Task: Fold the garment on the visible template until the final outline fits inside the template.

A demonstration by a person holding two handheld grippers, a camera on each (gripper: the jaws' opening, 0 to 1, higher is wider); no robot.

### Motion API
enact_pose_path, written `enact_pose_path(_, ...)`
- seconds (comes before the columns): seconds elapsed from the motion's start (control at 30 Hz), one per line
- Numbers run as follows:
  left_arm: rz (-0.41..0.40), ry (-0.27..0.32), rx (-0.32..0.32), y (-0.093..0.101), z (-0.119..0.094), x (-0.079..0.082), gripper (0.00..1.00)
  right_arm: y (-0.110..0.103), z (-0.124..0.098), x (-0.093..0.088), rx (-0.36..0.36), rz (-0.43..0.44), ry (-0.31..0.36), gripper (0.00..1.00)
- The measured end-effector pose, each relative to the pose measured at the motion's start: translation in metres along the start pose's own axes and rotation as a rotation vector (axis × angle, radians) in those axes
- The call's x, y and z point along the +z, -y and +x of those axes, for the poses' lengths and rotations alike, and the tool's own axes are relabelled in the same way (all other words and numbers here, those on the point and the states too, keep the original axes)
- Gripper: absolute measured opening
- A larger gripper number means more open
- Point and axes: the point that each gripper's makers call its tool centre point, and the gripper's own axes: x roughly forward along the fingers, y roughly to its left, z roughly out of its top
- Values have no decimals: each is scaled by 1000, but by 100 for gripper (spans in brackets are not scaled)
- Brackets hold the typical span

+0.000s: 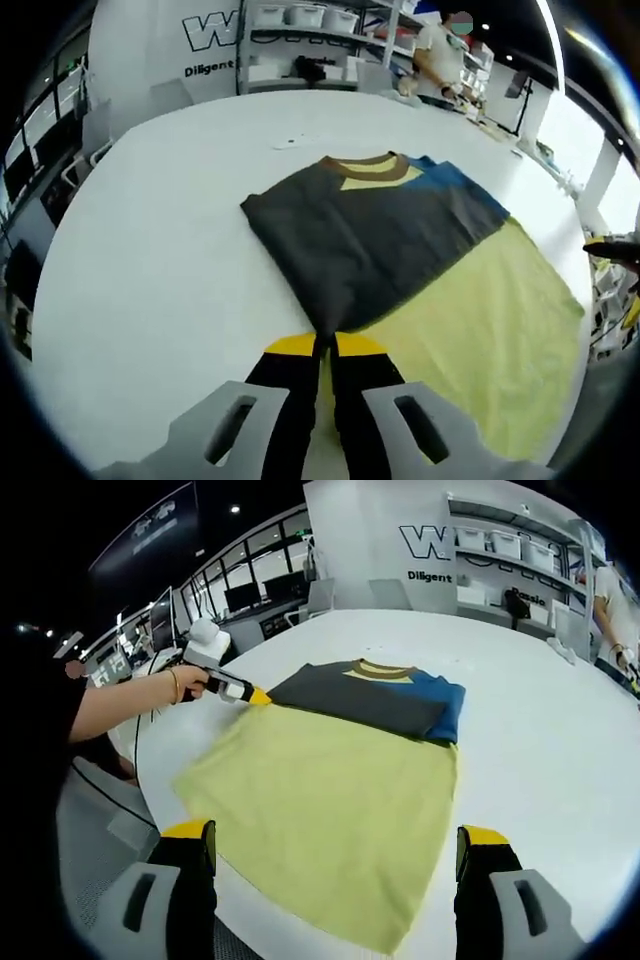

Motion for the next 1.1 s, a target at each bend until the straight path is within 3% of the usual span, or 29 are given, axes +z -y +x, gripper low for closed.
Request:
enact_pose_path(0.27, 14, -25, 21, -17, -14, -3, 3, -8, 2, 0, 20, 3, 3, 99)
enact_pose_path(0.4, 30, -30, 2, -20, -17, -3, 3, -14, 4, -4, 32, 0, -8, 99)
enact_pose_path(0.7, 36, -53, 38, -39, -22, -8, 3, -17, 4, -4, 30, 5, -13, 99)
enact_pose_path(0.77, 78, -56, 59, -43, -24, -8, 3, -18, 4, -4, 30, 3, -12, 99)
enact_pose_path(1.1, 65, -71, 60, -54, -26, -13, 4, -20, 4, -6, 26, 5, -22, 99)
